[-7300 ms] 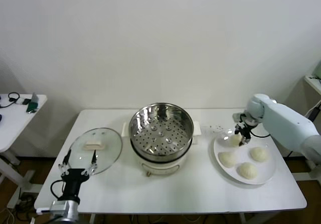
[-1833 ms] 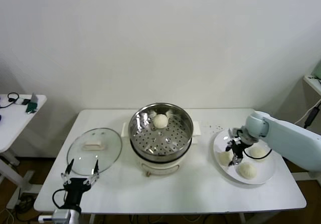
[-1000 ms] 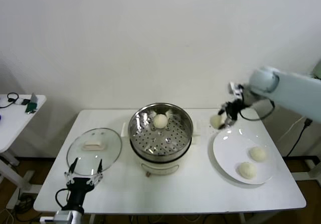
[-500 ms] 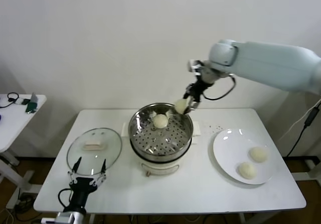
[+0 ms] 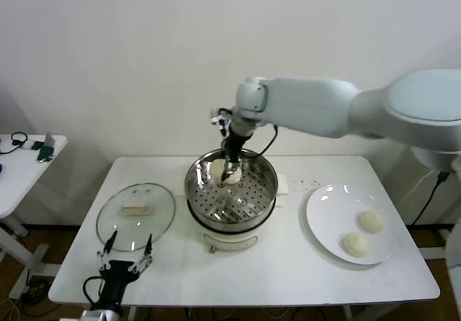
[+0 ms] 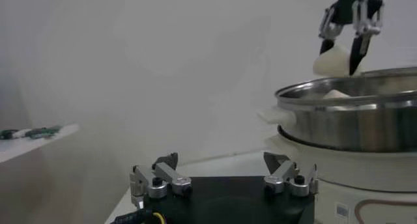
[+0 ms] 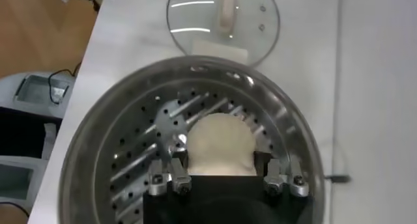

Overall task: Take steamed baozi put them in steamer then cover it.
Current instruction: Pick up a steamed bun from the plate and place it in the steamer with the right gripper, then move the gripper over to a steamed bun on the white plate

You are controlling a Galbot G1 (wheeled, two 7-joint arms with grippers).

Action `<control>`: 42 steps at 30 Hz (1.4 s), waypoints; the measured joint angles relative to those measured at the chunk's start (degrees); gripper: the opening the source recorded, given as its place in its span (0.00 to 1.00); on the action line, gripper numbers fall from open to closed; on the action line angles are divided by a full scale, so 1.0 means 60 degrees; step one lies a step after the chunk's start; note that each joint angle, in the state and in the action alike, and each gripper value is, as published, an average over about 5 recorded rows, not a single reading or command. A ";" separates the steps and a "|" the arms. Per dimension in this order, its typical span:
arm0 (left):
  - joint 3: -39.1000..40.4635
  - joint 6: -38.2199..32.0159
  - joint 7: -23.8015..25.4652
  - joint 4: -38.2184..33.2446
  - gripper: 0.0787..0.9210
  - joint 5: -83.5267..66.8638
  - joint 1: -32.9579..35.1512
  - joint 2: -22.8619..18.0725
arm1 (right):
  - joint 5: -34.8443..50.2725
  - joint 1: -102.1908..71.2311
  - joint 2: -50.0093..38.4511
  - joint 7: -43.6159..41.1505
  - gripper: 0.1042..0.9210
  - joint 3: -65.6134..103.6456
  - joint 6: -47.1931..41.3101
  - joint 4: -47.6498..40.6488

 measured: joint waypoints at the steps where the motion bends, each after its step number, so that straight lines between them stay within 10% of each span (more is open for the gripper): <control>1: -0.0001 -0.0003 -0.0002 0.0011 0.88 -0.0010 0.0006 -0.0002 | -0.0035 -0.0081 0.0075 0.0003 0.67 -0.0006 -0.0001 -0.0040; 28: -0.0077 -0.0014 -0.0031 0.0185 0.88 -0.0069 -0.0089 0.0027 | -0.0734 -0.0733 0.0308 0.0077 0.88 0.0135 -0.0047 -0.0085; 42: -0.0135 0.0026 -0.0047 0.0174 0.88 -0.0058 -0.0099 0.0067 | -0.0934 0.1470 -0.1936 -0.0249 0.88 -0.0352 0.0503 0.2237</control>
